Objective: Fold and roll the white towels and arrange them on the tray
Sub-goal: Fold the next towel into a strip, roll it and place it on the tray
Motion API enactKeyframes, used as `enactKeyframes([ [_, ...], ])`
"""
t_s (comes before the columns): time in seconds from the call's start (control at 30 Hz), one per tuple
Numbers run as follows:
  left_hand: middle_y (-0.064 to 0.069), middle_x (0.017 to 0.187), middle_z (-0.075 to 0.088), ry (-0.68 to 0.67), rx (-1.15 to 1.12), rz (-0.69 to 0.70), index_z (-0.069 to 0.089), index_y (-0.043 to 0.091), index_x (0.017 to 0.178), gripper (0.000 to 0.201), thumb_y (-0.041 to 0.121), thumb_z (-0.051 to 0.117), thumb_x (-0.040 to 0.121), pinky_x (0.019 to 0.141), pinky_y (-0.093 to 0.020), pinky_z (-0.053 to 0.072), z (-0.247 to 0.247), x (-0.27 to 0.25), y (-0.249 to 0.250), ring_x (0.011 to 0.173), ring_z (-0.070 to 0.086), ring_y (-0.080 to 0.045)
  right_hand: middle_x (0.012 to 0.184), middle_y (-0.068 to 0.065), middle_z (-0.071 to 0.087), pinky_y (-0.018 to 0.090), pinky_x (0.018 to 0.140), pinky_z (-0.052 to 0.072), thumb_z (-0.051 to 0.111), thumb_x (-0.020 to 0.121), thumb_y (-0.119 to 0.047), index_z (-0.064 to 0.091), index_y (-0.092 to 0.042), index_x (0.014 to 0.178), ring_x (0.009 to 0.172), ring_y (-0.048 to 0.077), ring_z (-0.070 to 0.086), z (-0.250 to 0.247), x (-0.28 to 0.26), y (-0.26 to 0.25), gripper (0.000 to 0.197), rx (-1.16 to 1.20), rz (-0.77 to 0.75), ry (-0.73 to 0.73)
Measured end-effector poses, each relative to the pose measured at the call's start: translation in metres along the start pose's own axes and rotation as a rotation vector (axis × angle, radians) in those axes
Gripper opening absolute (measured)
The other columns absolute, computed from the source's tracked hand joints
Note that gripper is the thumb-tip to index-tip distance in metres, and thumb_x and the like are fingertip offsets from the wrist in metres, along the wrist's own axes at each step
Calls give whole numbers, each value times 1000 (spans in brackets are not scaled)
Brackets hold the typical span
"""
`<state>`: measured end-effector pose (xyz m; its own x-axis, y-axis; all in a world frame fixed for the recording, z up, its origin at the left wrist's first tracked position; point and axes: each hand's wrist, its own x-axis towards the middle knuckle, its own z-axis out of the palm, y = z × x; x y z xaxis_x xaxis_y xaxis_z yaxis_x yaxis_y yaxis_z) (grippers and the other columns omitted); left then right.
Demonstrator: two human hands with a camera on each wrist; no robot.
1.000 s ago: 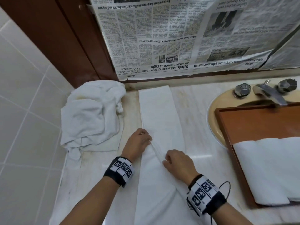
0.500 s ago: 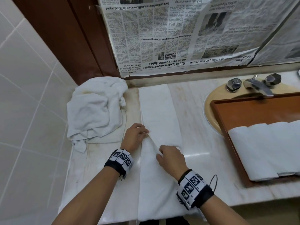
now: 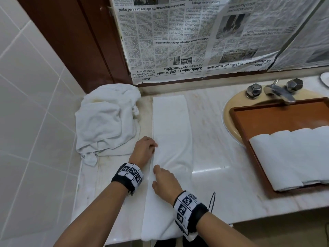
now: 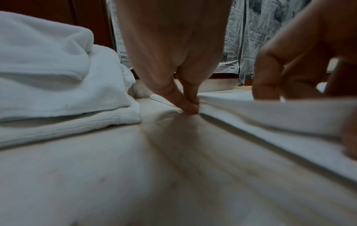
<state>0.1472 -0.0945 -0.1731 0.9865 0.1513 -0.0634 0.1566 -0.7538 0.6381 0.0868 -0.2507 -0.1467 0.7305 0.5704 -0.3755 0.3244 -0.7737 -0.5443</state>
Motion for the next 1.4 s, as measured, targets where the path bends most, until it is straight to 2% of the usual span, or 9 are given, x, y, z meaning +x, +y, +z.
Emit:
enactKeyframes([
  [0.23, -9, 128, 58, -7, 74, -66, 67, 4, 120, 29, 11, 52, 96, 100, -25, 39, 8, -12, 10, 114, 58, -24, 99, 2, 61, 28, 72, 43, 57, 92, -29, 46, -19, 129, 89, 21, 59, -5, -7, 36, 40, 133, 10, 29],
  [0.47, -4, 129, 50, -85, 51, -76, 58, 9, 126, 36, 25, 62, 94, 90, -18, 35, 32, -23, 31, 111, 53, -19, 72, -7, 58, 27, 76, 52, 66, 88, -38, 58, -28, 111, 69, 9, 57, -38, -22, 83, 26, 267, 68, 23],
  [0.6, -7, 126, 52, -44, 16, -135, 60, 6, 122, 30, 11, 59, 93, 91, -21, 38, 34, -17, 39, 109, 55, -22, 88, -8, 67, 19, 76, 50, 63, 89, -40, 67, -29, 104, 78, 5, 61, -65, -27, 93, 19, 282, -30, -179],
  [0.7, -9, 129, 51, 63, 20, -151, 58, 6, 126, 33, 9, 53, 93, 96, -33, 42, 30, -7, 38, 117, 52, -29, 90, -6, 70, 33, 77, 53, 52, 91, -34, 70, -23, 94, 83, 11, 64, -89, -2, 105, 22, 256, -189, 196],
  [0.8, -1, 154, 36, 70, 107, -154, 43, 18, 146, 45, 31, 45, 103, 109, -46, 34, 38, 6, 47, 141, 33, -26, 123, 7, 65, 42, 92, 51, 35, 95, -40, 63, -10, 123, 115, 27, 60, -99, 44, 116, 49, -96, -171, 433],
  [0.9, 13, 166, 2, -105, 287, -145, 13, 33, 159, 54, 43, 23, 107, 120, -54, 12, 53, 19, 58, 153, 0, -20, 163, 1, 21, 47, 118, 20, 7, 97, -52, 25, -16, 156, 150, 24, 18, -95, 77, 112, 71, -289, -123, 150],
  [1.03, 25, 162, -17, -173, 422, -179, -8, 42, 157, 54, 48, 9, 106, 118, -61, -5, 64, 24, 48, 152, -15, -19, 160, -17, -18, 45, 120, -9, -11, 91, -58, -9, -33, 156, 150, 15, -16, -95, 91, 135, 69, -405, -110, 31],
  [1.27, 28, 155, -25, -169, 305, -310, -10, 46, 155, 54, 48, 11, 105, 119, -61, -8, 49, 11, 38, 151, -19, -19, 163, -17, -11, 48, 120, 2, 10, 106, -41, -4, -31, 157, 152, 17, -8, -120, 76, 184, 55, -327, 109, 150],
  [1.4, 28, 157, -27, -255, 354, -241, -16, 50, 152, 61, 60, -6, 93, 117, -63, -5, 55, -18, 49, 150, -21, -18, 163, -11, 16, 50, 115, 24, 10, 99, -44, 23, -27, 156, 150, 19, 19, -109, 43, 175, 61, -338, -52, 100],
])
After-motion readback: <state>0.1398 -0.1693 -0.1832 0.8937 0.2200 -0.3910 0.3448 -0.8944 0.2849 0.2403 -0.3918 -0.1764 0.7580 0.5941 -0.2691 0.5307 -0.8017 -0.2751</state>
